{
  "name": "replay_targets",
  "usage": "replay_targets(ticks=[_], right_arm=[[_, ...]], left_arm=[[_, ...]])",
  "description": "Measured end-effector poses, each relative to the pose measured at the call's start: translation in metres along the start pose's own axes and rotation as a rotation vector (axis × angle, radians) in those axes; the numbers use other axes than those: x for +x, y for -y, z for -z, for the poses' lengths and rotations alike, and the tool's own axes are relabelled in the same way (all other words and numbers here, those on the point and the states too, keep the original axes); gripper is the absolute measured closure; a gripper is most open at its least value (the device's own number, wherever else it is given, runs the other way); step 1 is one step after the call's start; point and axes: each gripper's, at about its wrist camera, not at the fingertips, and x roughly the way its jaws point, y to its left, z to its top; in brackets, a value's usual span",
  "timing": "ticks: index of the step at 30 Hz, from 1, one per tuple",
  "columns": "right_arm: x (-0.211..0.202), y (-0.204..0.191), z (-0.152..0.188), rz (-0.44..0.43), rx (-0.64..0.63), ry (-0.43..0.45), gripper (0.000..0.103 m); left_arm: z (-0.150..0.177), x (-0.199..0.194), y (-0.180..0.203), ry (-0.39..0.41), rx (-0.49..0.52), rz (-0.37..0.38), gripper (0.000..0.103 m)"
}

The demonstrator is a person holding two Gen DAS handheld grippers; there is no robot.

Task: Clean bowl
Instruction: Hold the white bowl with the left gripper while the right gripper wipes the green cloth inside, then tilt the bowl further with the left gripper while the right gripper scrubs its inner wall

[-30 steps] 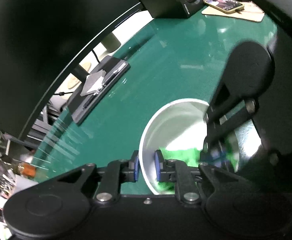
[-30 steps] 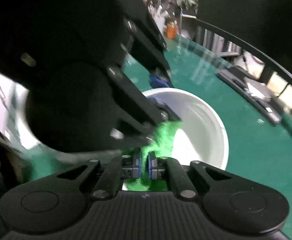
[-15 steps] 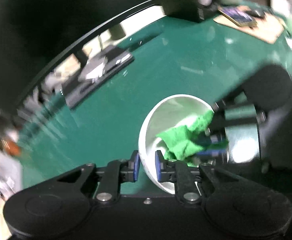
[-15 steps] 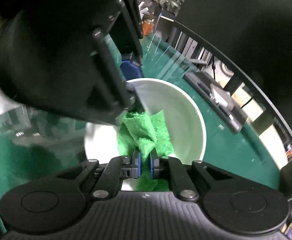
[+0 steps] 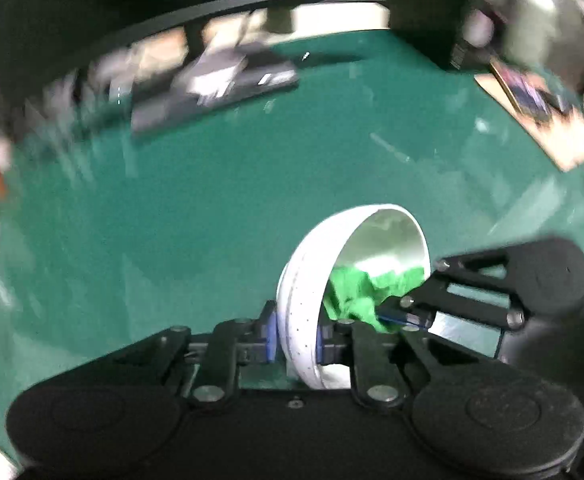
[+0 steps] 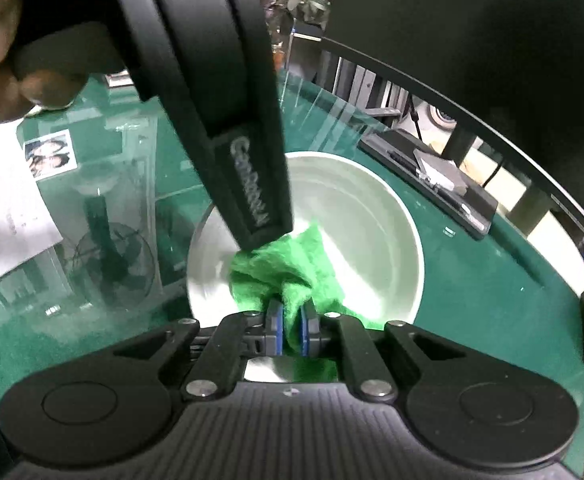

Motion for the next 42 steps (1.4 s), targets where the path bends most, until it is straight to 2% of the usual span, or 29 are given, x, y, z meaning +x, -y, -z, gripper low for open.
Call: replay_targets(ticks=[2, 3, 5, 9, 12, 14, 18, 21, 24, 27, 28, 30, 32, 34, 38, 40, 42], right_arm=[[0.003, 0.003, -0.006, -0.009, 0.029, 0.008, 0.093], [0.004, 0.006, -0.01, -0.027, 0.057, 0.015, 0.093], [0.005, 0.008, -0.012, -0.063, 0.082, 0.031, 0.093], [0.004, -0.005, -0.006, -0.08, -0.036, 0.016, 0.095], [0.006, -0.005, -0.007, -0.011, -0.128, -0.008, 0.099], [0.006, -0.007, -0.007, 0.056, -0.207, 0.017, 0.098], [-0.003, -0.015, -0.006, 0.129, -0.319, 0.072, 0.099], [0.005, -0.023, 0.001, 0.137, -0.351, 0.011, 0.098], [0.001, -0.032, 0.003, 0.062, -0.285, -0.026, 0.095], [-0.008, -0.031, -0.006, -0.051, -0.176, 0.013, 0.095], [-0.009, -0.03, -0.007, -0.063, -0.149, 0.016, 0.095], [-0.01, -0.013, -0.009, -0.131, 0.009, 0.022, 0.095], [-0.007, -0.011, -0.005, -0.104, -0.021, -0.005, 0.096], [-0.005, -0.013, -0.002, -0.022, -0.118, -0.02, 0.097], [-0.01, -0.007, -0.011, 0.098, -0.127, 0.022, 0.099], [-0.008, -0.007, -0.015, 0.112, -0.145, 0.038, 0.096], [-0.006, -0.011, -0.01, 0.048, -0.164, 0.059, 0.095]], left_arm=[[0.0, -0.003, 0.008, 0.025, 0.068, -0.048, 0.087], [0.003, -0.004, 0.015, 0.049, 0.139, -0.099, 0.087], [0.007, 0.0, 0.023, 0.047, 0.215, -0.153, 0.088], [0.014, 0.001, 0.022, 0.015, 0.214, -0.149, 0.086], [0.019, 0.005, 0.023, 0.006, 0.219, -0.157, 0.084], [0.02, 0.005, 0.023, 0.007, 0.218, -0.155, 0.084], [0.02, 0.007, 0.021, 0.01, 0.224, -0.153, 0.084], [0.02, 0.008, 0.02, 0.008, 0.22, -0.152, 0.083], [0.02, 0.008, 0.018, 0.007, 0.215, -0.147, 0.083], [0.02, 0.008, 0.017, 0.006, 0.215, -0.141, 0.083], [0.02, 0.008, 0.018, 0.006, 0.218, -0.14, 0.083], [0.021, 0.007, 0.018, 0.006, 0.227, -0.138, 0.083], [0.021, 0.007, 0.019, 0.007, 0.231, -0.136, 0.083], [0.02, 0.008, 0.02, 0.009, 0.236, -0.137, 0.083], [0.02, 0.01, 0.018, 0.003, 0.217, -0.125, 0.082], [0.02, 0.01, 0.02, 0.005, 0.236, -0.131, 0.082], [0.02, 0.01, 0.023, 0.003, 0.245, -0.135, 0.081]])
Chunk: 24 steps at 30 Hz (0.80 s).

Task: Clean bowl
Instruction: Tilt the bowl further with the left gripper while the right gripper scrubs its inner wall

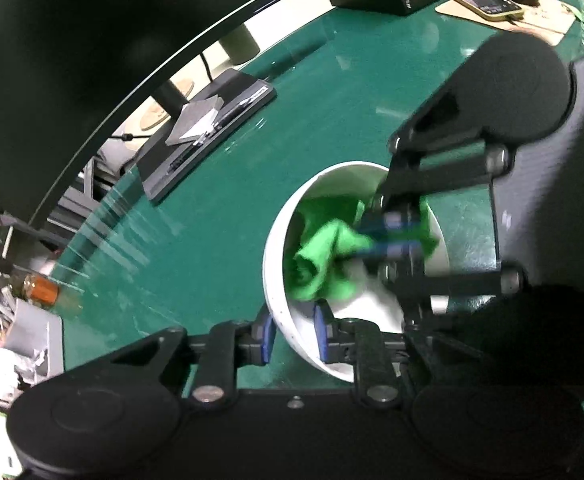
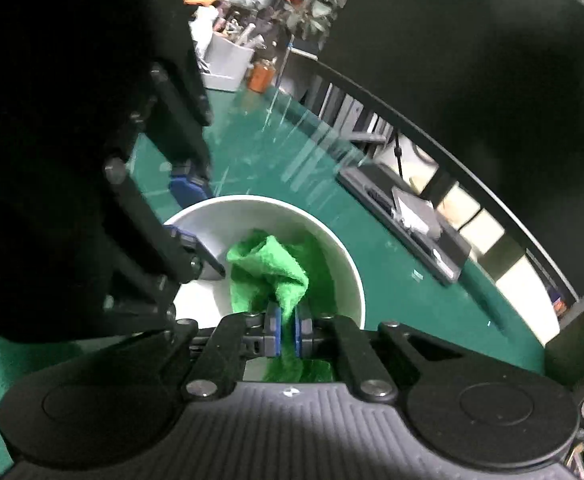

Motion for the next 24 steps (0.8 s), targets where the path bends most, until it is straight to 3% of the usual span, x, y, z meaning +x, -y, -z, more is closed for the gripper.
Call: replay_targets(ticks=[2, 3, 8, 12, 15, 17, 18, 24], right_arm=[[-0.002, -0.007, 0.005, -0.101, -0.041, 0.016, 0.094], [-0.002, -0.013, 0.007, -0.109, -0.085, 0.012, 0.094], [0.004, -0.002, 0.012, -0.026, -0.126, -0.065, 0.097], [0.002, 0.005, 0.006, 0.069, -0.154, -0.036, 0.099], [0.0, 0.004, 0.003, 0.052, -0.137, 0.012, 0.095], [-0.005, -0.008, 0.006, -0.026, -0.172, 0.036, 0.093], [-0.007, -0.014, 0.008, -0.066, -0.19, 0.049, 0.087], [-0.004, -0.005, 0.021, -0.033, -0.214, -0.038, 0.092]], left_arm=[[0.0, 0.0, 0.0, 0.0, 0.002, 0.003, 0.081], [0.0, 0.0, 0.0, -0.001, 0.005, 0.003, 0.081], [0.0, 0.0, 0.0, 0.003, 0.015, 0.003, 0.081], [-0.002, 0.002, -0.002, 0.0, 0.003, 0.007, 0.081], [0.0, 0.002, -0.003, -0.003, 0.005, 0.012, 0.08], [0.0, 0.002, -0.003, -0.006, 0.01, 0.01, 0.079], [0.0, 0.003, -0.004, -0.01, 0.007, 0.011, 0.079], [0.002, 0.005, -0.006, -0.016, -0.01, 0.019, 0.078]])
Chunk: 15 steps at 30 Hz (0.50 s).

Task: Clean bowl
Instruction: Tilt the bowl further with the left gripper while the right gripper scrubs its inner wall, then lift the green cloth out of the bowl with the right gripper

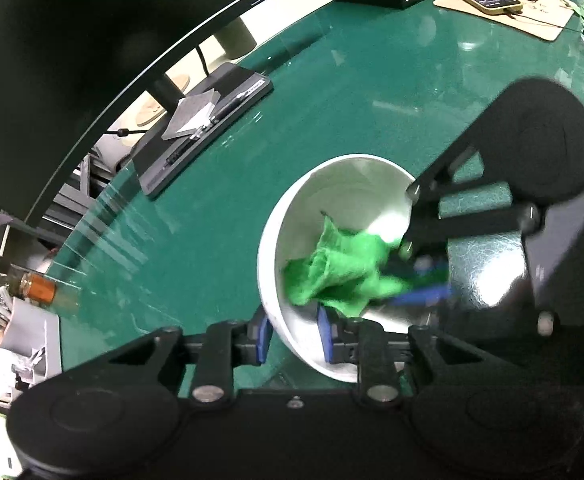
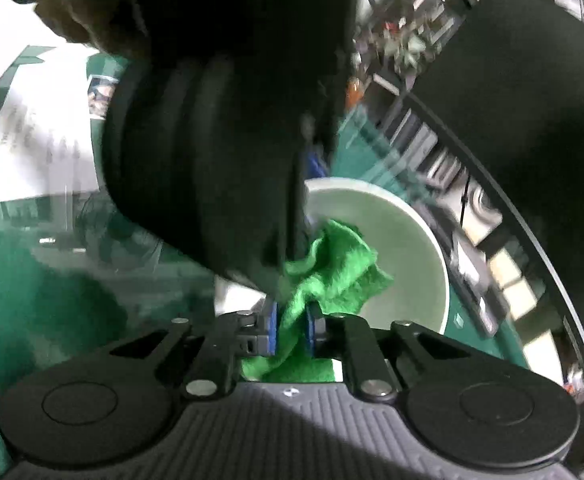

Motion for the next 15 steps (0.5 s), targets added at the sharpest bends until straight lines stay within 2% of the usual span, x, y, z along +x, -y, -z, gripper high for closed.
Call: replay_targets(ticks=[3, 8, 15], right_arm=[[0.0, 0.01, 0.002, 0.063, 0.01, -0.02, 0.095], [0.001, 0.028, -0.004, 0.125, 0.046, 0.003, 0.099], [-0.009, 0.039, -0.016, 0.161, 0.049, 0.057, 0.099]], left_arm=[[-0.001, 0.003, -0.004, -0.012, -0.035, 0.02, 0.077], [0.003, 0.006, -0.013, -0.04, -0.108, 0.066, 0.074], [0.013, 0.02, -0.045, -0.103, -0.362, 0.194, 0.074]])
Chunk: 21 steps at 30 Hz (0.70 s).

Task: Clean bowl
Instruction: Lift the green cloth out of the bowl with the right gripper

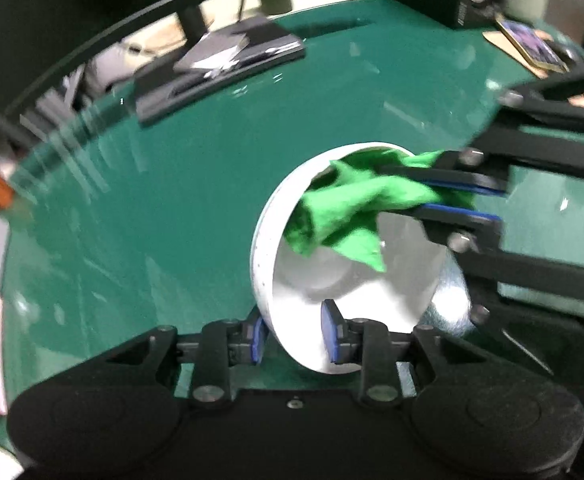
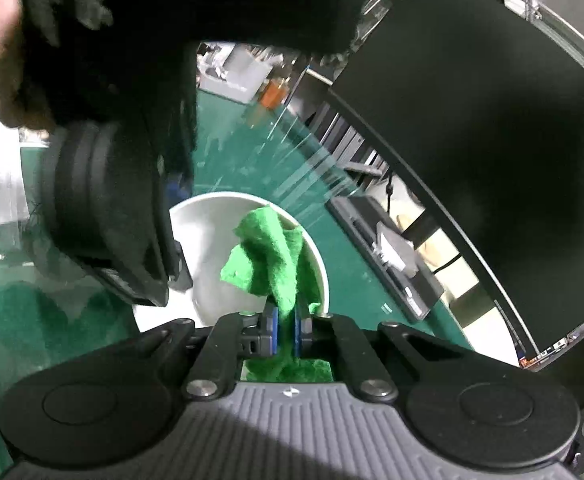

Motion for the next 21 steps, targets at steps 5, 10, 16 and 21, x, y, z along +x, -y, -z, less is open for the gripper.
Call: replay_targets(ticks=[5, 10, 16, 21], right_arm=[[-0.01, 0.001, -0.003, 0.033, 0.028, 0.025, 0.099], [-0.009, 0.02, -0.005, 0.067, 0.155, 0.018, 0.099], [-0.004, 0.05, 0.005, 0.093, 0.379, -0.029, 0.099], [-0.003, 0.067, 0.024, 0.034, 0.651, -0.114, 0.099]], left_arm=[[-0.004, 0.006, -0.014, -0.033, -0.113, 0.041, 0.074], [-0.006, 0.012, -0.029, -0.064, -0.23, 0.082, 0.073], [-0.006, 0.016, -0.042, -0.088, -0.364, 0.109, 0.072], [-0.01, 0.018, -0.059, -0.116, -0.511, 0.137, 0.072]])
